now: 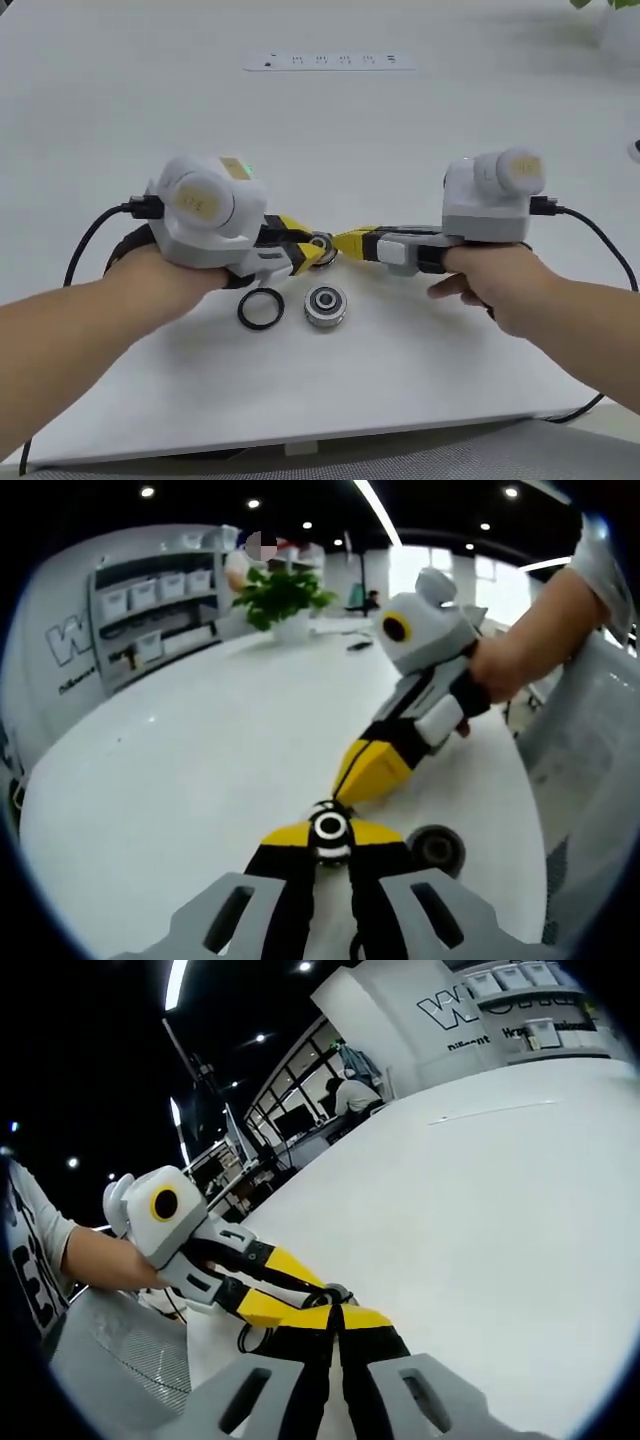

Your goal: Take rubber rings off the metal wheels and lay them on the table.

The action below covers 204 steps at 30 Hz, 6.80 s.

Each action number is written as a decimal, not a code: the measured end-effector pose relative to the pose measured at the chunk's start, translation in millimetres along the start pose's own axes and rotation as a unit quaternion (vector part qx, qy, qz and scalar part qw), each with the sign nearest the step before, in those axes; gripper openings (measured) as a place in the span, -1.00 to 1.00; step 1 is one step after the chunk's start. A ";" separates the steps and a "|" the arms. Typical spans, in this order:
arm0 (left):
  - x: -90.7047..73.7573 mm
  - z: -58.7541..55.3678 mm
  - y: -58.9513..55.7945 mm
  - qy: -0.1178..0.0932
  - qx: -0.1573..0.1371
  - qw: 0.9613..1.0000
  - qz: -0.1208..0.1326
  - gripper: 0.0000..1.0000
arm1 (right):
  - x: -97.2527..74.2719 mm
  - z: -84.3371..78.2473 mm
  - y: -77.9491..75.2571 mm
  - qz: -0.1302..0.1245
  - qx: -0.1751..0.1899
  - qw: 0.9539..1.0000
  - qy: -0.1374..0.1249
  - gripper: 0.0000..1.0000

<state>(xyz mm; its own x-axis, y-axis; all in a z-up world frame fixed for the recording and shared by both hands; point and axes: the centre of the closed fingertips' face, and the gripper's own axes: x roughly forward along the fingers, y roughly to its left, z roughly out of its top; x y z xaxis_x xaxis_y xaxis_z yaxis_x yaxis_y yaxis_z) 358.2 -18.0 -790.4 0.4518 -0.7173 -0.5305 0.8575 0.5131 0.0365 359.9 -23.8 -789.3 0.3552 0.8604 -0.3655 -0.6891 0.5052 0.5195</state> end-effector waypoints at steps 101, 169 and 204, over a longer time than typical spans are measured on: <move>-86.9 19.8 7.2 -0.057 -0.019 0.998 -0.016 -0.15 | -2.7 15.8 28.9 0.043 0.045 0.998 -0.016 -1.00; -118.2 -14.4 -20.3 -0.054 -0.043 0.997 -0.025 0.14 | 24.3 -40.3 79.7 0.108 0.001 0.989 0.100 -1.00; -120.4 -8.7 -19.2 -0.050 -0.037 0.998 -0.026 0.13 | 8.8 -17.7 74.1 0.085 -0.100 0.988 0.084 -0.54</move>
<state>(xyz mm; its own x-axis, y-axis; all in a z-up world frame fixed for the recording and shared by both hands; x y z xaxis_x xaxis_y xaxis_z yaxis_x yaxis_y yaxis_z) 285.2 62.6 -734.6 0.4322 -0.7861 -0.4419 0.8617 0.5045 -0.0546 300.9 20.0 -767.7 0.1251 0.9003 -0.4169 -0.8472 0.3156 0.4274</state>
